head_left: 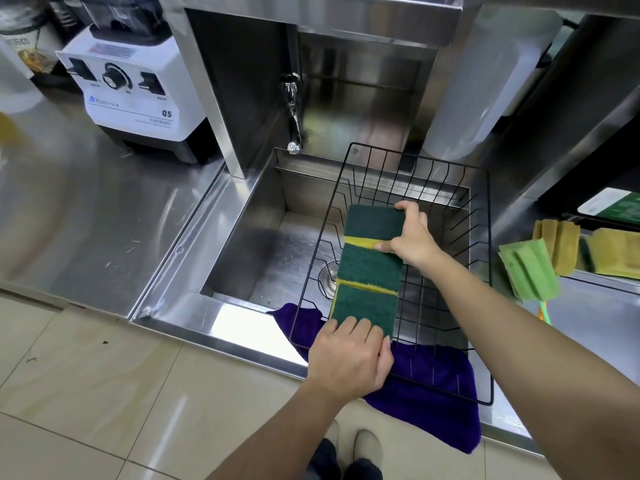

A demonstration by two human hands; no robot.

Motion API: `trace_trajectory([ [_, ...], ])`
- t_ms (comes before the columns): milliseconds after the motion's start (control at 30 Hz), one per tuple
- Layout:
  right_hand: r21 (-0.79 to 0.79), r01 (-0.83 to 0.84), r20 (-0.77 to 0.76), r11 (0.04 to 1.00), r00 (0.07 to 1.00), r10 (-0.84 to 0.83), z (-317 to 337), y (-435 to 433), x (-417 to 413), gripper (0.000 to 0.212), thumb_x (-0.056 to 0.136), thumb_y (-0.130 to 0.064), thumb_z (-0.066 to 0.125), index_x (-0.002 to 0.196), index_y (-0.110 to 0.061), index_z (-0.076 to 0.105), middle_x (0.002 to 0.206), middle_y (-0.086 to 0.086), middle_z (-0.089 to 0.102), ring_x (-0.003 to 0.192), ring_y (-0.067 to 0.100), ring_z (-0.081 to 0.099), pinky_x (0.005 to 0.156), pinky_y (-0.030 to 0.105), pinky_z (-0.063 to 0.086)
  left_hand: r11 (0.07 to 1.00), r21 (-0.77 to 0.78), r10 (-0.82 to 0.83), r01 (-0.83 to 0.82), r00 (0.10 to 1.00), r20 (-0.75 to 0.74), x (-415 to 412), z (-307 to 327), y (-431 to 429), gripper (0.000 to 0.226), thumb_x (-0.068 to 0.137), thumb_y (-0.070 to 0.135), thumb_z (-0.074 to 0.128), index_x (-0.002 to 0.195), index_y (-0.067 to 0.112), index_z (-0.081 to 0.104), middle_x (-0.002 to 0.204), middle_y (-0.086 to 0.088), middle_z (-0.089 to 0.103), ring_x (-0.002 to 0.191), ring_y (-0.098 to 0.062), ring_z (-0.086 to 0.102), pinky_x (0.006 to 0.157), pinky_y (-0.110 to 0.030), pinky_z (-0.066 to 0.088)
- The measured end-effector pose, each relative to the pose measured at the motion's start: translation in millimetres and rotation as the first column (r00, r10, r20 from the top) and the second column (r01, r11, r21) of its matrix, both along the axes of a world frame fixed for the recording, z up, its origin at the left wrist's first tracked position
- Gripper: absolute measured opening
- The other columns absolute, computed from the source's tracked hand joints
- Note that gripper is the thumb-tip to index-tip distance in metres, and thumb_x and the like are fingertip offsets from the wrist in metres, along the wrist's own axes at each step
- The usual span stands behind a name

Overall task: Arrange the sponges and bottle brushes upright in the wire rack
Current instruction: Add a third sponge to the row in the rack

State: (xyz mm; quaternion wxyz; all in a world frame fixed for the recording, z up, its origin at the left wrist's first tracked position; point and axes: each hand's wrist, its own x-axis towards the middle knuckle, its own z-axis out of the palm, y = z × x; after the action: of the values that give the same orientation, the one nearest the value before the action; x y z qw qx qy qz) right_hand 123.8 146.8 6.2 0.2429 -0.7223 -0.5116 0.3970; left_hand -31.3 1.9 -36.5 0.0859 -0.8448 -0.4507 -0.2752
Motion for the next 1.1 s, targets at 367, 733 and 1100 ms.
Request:
trace_trajectory([
  [367,-0.025,0.035,-0.019,0.999,0.999,-0.036,-7.0,-3.5,9.1,0.024,0.088,-0.022,0.061,0.104,-0.019,0.043,0.131,0.014,0.049,0.100,0.022,0.049,0.079,0.030,0.038,1.000,0.018,-0.025,0.025,1.000,0.004,0.4,2.8,2.3,0.030,0.087,0.028,0.048,0.061,0.016,0.055,0.056,0.002,0.050,0.051,-0.016,0.044,0.050,-0.027,0.029],
  [733,-0.041,-0.117,0.304,0.992,0.945,0.123,-0.9,-8.3,-3.2,0.045,0.093,-0.029,0.052,0.132,-0.010,0.041,0.134,0.017,0.044,0.121,0.033,0.047,0.102,0.042,0.040,1.000,-0.018,-0.007,0.006,1.000,-0.020,-0.8,3.9,3.8,0.030,0.086,0.027,0.048,0.059,0.016,0.054,0.054,0.002,0.049,0.050,-0.016,0.044,0.049,-0.028,0.029],
  [1100,0.227,-0.224,0.472,0.948,0.876,0.095,39.8,-64.8,35.7,0.034,0.093,-0.017,0.048,0.125,-0.006,0.053,0.131,0.009,0.048,0.114,0.025,0.052,0.097,0.038,0.044,0.997,-0.074,-0.011,0.006,0.998,-0.059,4.3,5.8,1.1,0.036,0.090,0.032,0.044,0.062,0.012,0.055,0.058,-0.002,0.052,0.053,-0.022,0.049,0.054,-0.032,0.036],
])
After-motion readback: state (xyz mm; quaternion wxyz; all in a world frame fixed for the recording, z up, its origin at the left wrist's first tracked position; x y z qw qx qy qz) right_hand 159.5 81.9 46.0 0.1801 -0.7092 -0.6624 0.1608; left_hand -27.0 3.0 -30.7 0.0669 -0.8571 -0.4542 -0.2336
